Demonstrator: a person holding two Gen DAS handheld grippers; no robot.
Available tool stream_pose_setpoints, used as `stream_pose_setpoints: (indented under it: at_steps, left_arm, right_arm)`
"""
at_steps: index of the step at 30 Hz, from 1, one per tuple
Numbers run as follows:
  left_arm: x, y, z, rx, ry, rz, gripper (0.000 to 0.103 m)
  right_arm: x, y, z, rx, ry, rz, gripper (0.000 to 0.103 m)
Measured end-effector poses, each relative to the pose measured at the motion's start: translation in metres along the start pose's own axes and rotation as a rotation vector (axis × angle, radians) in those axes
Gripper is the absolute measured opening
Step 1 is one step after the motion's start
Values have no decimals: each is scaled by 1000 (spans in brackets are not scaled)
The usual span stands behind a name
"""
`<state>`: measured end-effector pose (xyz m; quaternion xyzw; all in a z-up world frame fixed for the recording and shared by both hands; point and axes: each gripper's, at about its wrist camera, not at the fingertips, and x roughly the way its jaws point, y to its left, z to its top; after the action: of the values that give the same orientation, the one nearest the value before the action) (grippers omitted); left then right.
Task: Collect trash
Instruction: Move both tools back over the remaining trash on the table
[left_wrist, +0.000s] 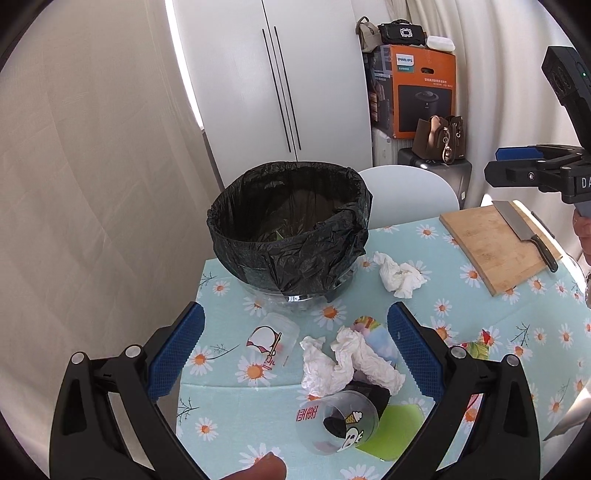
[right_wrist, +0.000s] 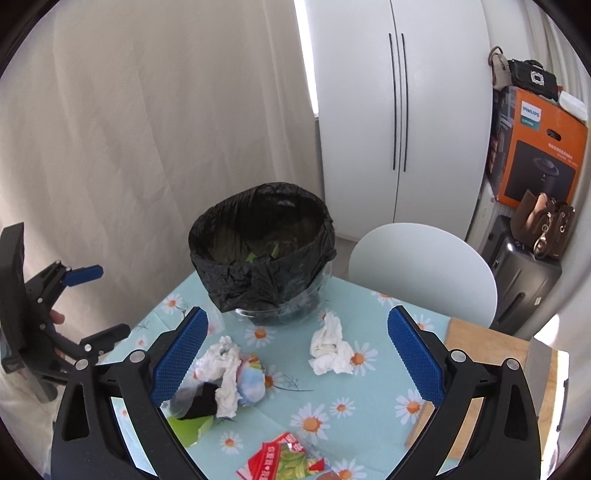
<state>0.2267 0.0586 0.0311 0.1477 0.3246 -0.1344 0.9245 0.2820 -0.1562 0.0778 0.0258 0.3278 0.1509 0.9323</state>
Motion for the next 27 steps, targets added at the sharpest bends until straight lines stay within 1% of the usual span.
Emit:
stream_pose_setpoints:
  at_steps: [4, 8, 15, 20, 27]
  left_arm:
    - [-8, -6, -16, -10, 23, 22, 97]
    - [-12, -8, -31, -33, 46, 28, 97]
    - [-7, -12, -59, -73, 105, 10, 97]
    - [0, -17, -74, -98, 129, -10, 97]
    - [16, -20, -92, -105, 179, -32, 97]
  right_arm:
    - [-3, -2, -14, -7, 20, 0, 94]
    - [0, -1, -30, -20, 54, -4, 94]
    - [16, 4, -62, -58, 142, -13, 94]
    - [32, 4, -87, -76, 218, -21, 94]
    - [52, -3, -116, -44, 303, -19, 94]
